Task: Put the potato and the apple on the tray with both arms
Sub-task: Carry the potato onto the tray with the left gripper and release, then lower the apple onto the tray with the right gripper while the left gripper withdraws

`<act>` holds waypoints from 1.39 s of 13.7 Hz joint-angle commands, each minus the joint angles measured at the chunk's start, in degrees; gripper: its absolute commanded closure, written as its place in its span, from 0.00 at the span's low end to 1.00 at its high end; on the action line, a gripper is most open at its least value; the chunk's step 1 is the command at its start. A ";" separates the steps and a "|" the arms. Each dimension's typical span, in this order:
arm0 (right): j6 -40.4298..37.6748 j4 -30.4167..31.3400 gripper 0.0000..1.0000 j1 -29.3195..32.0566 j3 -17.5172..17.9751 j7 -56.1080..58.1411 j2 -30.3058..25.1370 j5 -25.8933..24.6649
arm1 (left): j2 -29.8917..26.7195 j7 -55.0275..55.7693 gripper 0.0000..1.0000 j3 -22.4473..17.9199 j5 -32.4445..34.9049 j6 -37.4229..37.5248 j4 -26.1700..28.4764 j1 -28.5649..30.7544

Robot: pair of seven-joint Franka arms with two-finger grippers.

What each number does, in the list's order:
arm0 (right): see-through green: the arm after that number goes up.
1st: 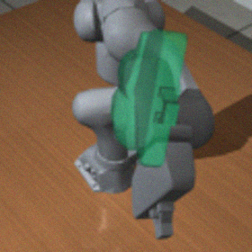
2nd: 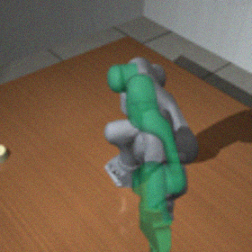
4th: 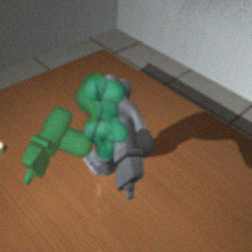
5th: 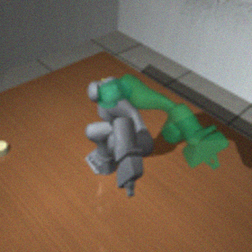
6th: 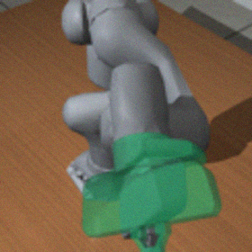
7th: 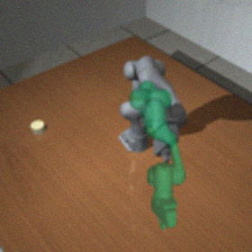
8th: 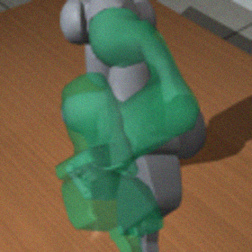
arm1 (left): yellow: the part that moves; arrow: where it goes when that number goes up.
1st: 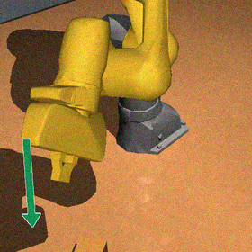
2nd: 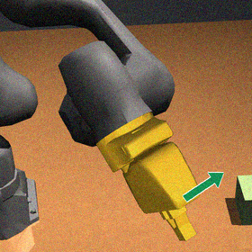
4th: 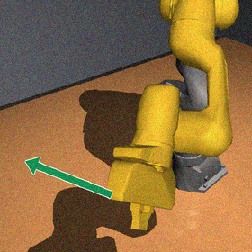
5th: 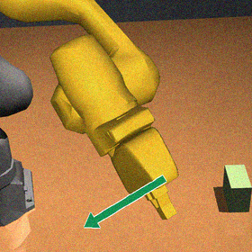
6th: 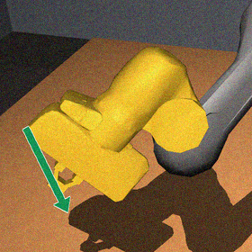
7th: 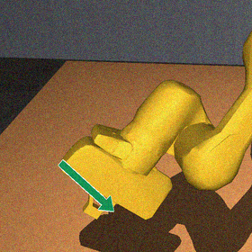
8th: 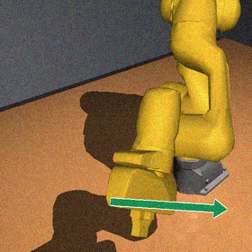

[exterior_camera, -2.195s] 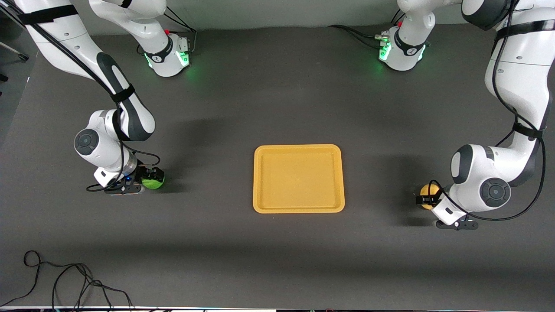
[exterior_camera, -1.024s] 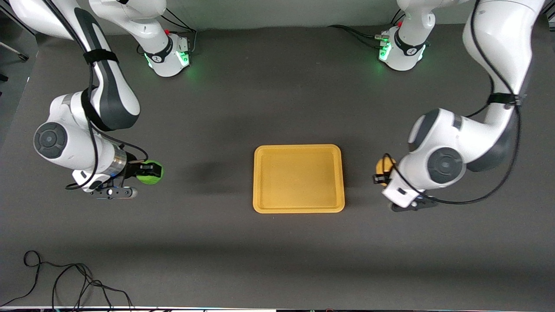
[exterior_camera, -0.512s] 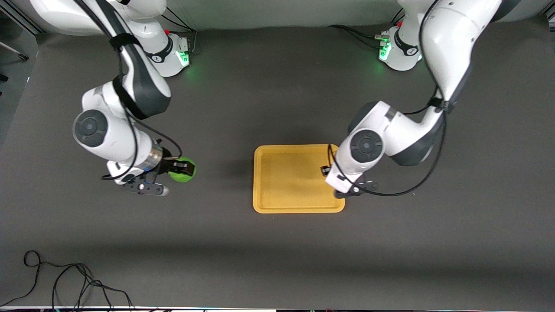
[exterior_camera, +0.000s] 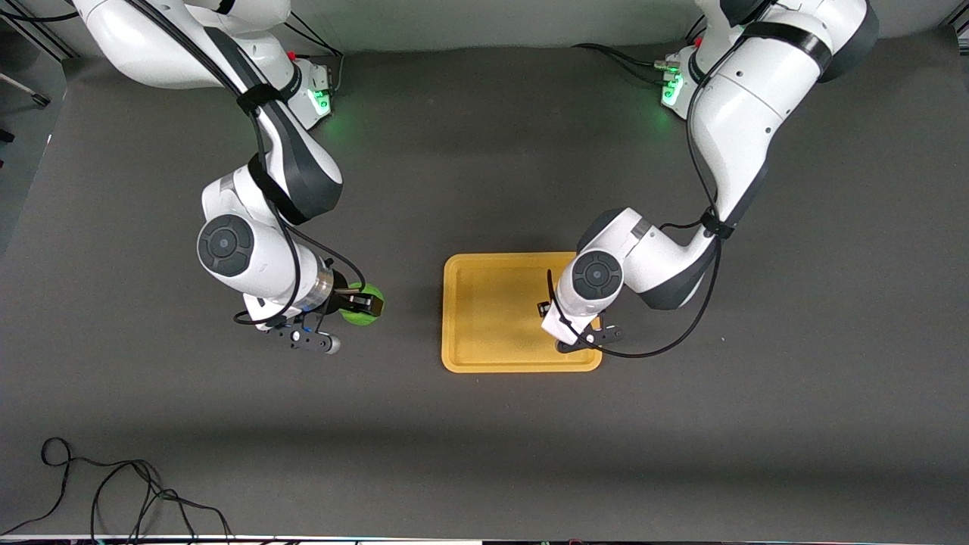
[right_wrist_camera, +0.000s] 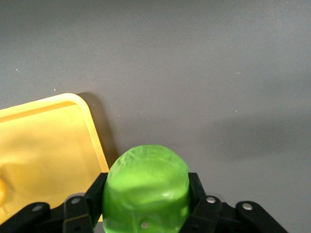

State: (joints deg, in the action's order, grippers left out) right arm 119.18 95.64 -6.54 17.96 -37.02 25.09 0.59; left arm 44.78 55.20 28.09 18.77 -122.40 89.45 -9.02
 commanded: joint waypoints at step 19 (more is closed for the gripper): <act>12.74 -25.85 0.61 -21.85 0.32 -45.68 29.22 -19.13 | -31.40 -56.42 0.00 0.74 -10.24 25.44 2.40 31.77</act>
State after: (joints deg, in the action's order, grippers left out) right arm 132.48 73.47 -28.34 18.39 -80.80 51.41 -16.68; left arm 20.06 3.37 28.15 10.00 -98.07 87.69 19.41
